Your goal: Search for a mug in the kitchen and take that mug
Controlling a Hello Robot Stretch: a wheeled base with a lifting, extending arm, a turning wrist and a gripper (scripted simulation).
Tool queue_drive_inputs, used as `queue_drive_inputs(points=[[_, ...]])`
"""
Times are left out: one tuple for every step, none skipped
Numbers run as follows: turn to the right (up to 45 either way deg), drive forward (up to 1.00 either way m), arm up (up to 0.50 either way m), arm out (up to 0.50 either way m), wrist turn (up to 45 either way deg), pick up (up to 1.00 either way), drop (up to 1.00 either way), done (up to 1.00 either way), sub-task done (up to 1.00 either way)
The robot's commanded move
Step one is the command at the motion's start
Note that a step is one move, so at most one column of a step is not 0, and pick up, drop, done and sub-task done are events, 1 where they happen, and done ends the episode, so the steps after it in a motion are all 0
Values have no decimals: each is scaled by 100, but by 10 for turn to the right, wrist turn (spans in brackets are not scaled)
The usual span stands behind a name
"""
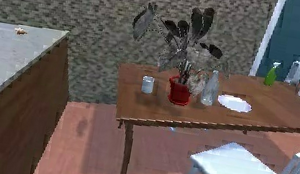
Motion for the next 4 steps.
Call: queue_drive_inputs(points=[[0, 35, 0, 0, 0, 0, 0, 0, 0], [-450, 0, 0, 0, 0, 0, 0, 0, 0], [-420, 0, 0, 0, 0, 0, 0, 0, 0], [450, 0, 0, 0, 0, 0, 0, 0, 0]])
